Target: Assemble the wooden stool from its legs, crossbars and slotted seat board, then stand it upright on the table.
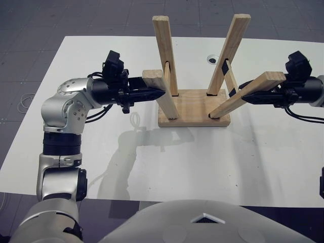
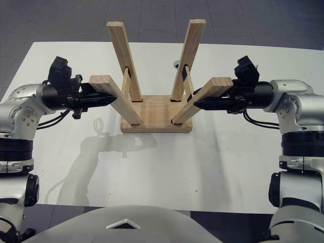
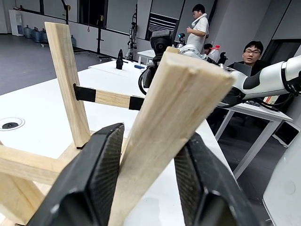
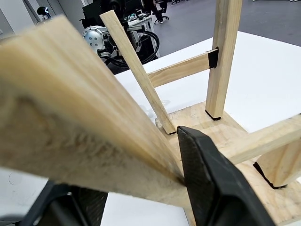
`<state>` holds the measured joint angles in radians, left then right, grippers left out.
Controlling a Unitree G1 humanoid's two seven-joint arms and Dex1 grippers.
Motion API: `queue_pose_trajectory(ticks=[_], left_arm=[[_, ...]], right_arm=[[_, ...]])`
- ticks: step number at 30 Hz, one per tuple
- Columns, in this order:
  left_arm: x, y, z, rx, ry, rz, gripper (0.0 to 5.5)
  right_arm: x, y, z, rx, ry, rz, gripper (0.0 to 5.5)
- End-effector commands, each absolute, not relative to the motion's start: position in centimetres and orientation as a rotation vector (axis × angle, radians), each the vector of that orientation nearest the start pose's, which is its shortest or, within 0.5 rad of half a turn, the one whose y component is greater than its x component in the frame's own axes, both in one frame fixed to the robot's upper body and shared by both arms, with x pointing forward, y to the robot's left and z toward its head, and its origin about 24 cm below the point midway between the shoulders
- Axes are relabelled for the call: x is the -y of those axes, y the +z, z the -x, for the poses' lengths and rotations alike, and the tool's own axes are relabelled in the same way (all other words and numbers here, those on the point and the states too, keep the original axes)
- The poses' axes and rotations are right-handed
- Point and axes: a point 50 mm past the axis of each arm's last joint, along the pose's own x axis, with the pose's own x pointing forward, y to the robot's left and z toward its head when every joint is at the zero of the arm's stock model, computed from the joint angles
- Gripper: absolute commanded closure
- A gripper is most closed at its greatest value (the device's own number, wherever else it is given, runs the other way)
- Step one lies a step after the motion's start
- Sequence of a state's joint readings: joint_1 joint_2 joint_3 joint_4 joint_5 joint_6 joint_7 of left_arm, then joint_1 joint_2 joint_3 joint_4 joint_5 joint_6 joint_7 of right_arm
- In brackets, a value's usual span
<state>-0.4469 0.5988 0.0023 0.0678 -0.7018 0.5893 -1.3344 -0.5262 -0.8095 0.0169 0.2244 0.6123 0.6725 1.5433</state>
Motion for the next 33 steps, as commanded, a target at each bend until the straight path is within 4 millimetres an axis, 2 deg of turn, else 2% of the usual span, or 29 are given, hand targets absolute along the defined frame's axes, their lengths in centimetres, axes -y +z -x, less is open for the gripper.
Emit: queue_pose_trajectory(ticks=[1, 5, 11, 16, 25, 28, 33], left_arm=[[-18.0, 14.9, -27.8, -0.151, -1.493, 0.227, 3.95], [-18.0, 14.8, -26.9, -0.168, -1.519, 0.237, 4.01], [-17.6, 15.0, -23.7, -0.186, -1.545, 0.294, 4.12], [-17.9, 14.6, -21.2, -0.187, -1.488, 0.336, 4.17], [-17.5, 16.9, -17.5, -0.144, -1.484, 0.388, 4.2], [-17.8, 17.6, -17.1, -0.157, -1.49, 0.387, 4.2], [-18.9, 17.6, -18.8, -0.176, -1.446, 0.372, 4.2]], right_arm=[[23.3, 15.9, -27.9, -0.402, 1.452, -0.148, 3.47], [23.1, 16.5, -27.2, -0.409, 1.487, -0.158, 3.55], [23.1, 17.2, -24.7, -0.474, 1.536, -0.185, 3.64], [23.3, 18.1, -22.5, -0.521, 1.526, -0.236, 3.64], [22.8, 20.6, -19.9, -0.578, 1.547, -0.318, 3.73], [22.7, 20.9, -19.8, -0.587, 1.542, -0.339, 3.94], [22.4, 20.6, -21.3, -0.624, 1.465, -0.398, 4.12]])
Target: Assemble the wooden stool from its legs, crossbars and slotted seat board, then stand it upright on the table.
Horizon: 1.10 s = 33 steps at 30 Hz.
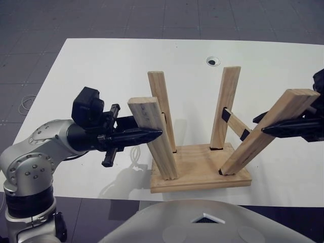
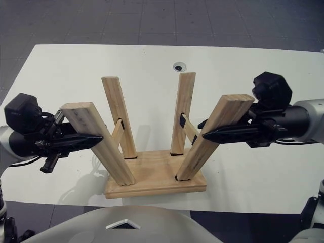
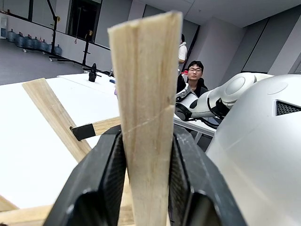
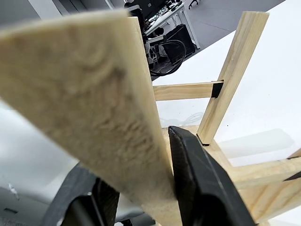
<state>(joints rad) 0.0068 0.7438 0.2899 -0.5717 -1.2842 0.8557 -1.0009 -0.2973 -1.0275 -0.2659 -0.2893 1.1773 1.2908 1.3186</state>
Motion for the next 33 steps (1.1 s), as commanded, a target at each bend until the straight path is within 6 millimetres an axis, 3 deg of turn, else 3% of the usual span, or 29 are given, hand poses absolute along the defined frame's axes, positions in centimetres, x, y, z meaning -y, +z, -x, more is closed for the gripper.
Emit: queue_pose_trajectory(ticks=[1, 11, 21, 33], left_arm=[[-19.1, 17.4, -19.4, -0.184, -1.433, 0.371, 4.2], [-18.3, 14.7, -22.7, -0.278, -1.455, 0.404, 4.2], [-19.3, 12.8, -25.0, -0.346, -1.384, 0.438, 4.2], [-17.3, 9.6, -26.9, -0.517, -1.419, 0.514, 4.2]], right_arm=[[22.3, 20.1, -21.9, -0.639, 1.433, -0.399, 4.15], [20.3, 16.8, -26.4, -0.767, 1.336, -0.408, 4.25], [20.0, 13.7, -28.8, -0.894, 1.262, -0.425, 4.32], [16.8, 11.5, -31.2, -0.992, 1.23, -0.505, 4.32]])
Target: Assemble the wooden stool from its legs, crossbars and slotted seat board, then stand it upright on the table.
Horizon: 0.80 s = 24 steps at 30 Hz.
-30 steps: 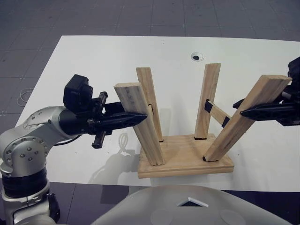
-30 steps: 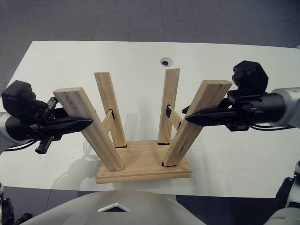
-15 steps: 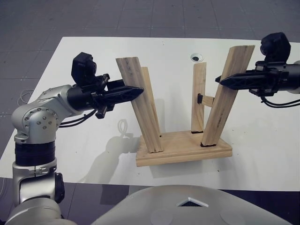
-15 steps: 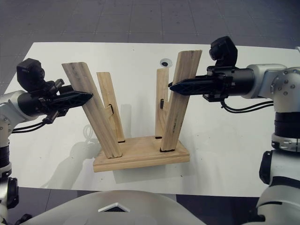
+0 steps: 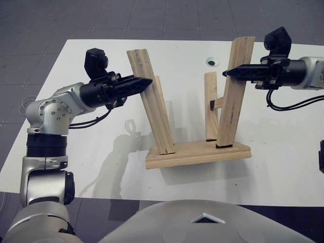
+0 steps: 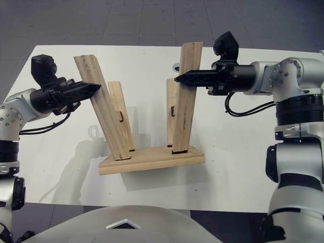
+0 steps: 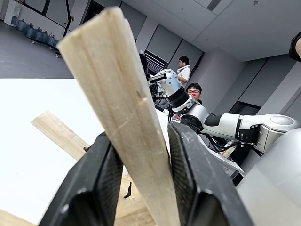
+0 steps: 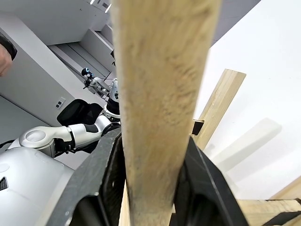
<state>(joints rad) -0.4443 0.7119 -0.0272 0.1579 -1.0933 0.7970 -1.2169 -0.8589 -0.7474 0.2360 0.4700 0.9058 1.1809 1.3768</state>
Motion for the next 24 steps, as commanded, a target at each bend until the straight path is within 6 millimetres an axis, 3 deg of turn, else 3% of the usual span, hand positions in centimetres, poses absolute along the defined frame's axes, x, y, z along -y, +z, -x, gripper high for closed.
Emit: queue_pose_trajectory(ticks=[1, 4, 7, 12, 19, 24], left_arm=[[-17.2, 9.4, -26.9, -0.527, -1.421, 0.52, 4.2], [-16.9, 8.9, -27.2, -0.549, -1.417, 0.535, 4.2], [-16.5, 8.6, -28.1, -0.556, -1.4, 0.565, 3.31], [-16.6, 7.5, -28.6, -0.616, -1.373, 0.579, 2.58], [-18.4, 8.7, -29.1, -0.542, -1.313, 0.639, 2.54], [-19.3, 8.8, -29.0, -0.533, -1.281, 0.657, 2.54]], right_arm=[[16.7, 11.4, -31.4, -0.995, 1.224, -0.516, 4.32], [16.1, 11.3, -32.2, -0.989, 1.2, -0.564, 4.32], [15.6, 11.3, -33.0, -0.977, 1.192, -0.626, 3.56], [15.7, 10.1, -33.4, -1.012, 1.159, -0.607, 2.77], [17.9, 10.0, -33.7, -1.001, 1.107, -0.6, 2.6], [18.9, 11.1, -34.0, -0.927, 1.083, -0.699, 2.6]])
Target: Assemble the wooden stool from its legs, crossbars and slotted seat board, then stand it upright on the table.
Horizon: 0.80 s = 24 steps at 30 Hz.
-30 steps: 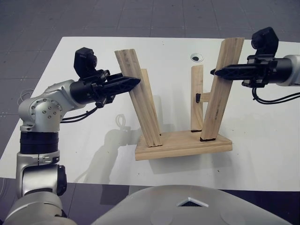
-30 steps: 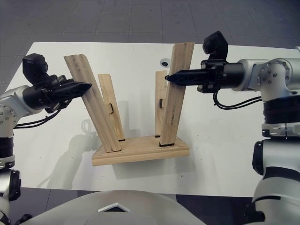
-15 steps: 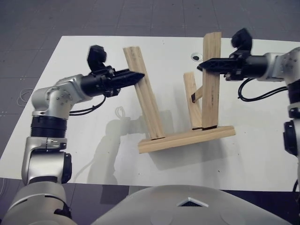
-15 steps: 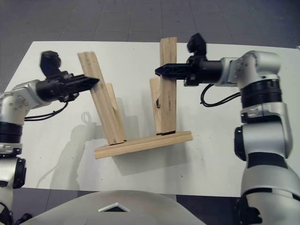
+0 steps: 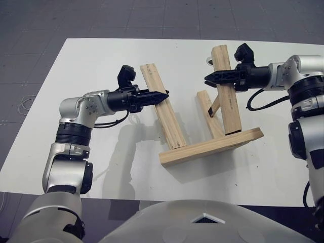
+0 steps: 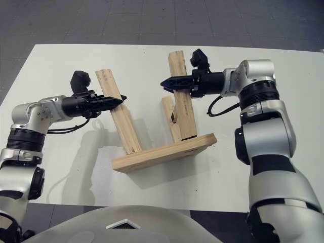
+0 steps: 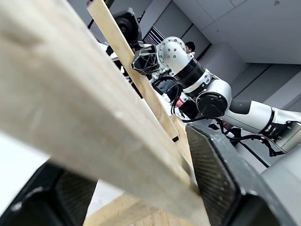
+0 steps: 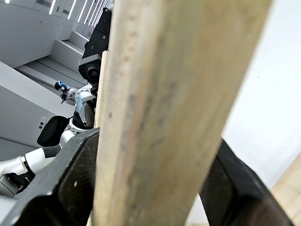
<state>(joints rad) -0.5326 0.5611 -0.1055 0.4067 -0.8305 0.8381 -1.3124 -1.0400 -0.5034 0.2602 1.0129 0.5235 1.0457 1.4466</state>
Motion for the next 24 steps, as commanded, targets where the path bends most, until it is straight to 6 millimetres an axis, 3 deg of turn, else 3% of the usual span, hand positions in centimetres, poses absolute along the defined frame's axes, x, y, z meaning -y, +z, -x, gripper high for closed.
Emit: queue_pose_trajectory(ticks=[1, 3, 10, 16, 24], left_arm=[[-19.4, 8.9, -29.0, -0.529, -1.277, 0.664, 2.54], [-19.6, 9.1, -28.9, -0.524, -1.276, 0.679, 2.54], [-19.5, 9.4, -29.0, -0.517, -1.273, 0.708, 2.54], [-20.3, 9.7, -28.8, -0.513, -1.254, 0.711, 2.54], [-23.3, 12.6, -28.5, -0.35, -1.195, 0.704, 2.54]], right_arm=[[19.0, 11.3, -34.0, -0.92, 1.083, -0.715, 2.6], [19.1, 11.6, -34.0, -0.91, 1.09, -0.757, 2.6], [18.5, 13.2, -34.1, -0.844, 1.144, -0.905, 1.31], [19.1, 13.6, -34.3, -0.787, 1.115, -0.922, 0.13], [21.7, 13.5, -34.6, -0.704, 0.994, -0.853, 0.02]])
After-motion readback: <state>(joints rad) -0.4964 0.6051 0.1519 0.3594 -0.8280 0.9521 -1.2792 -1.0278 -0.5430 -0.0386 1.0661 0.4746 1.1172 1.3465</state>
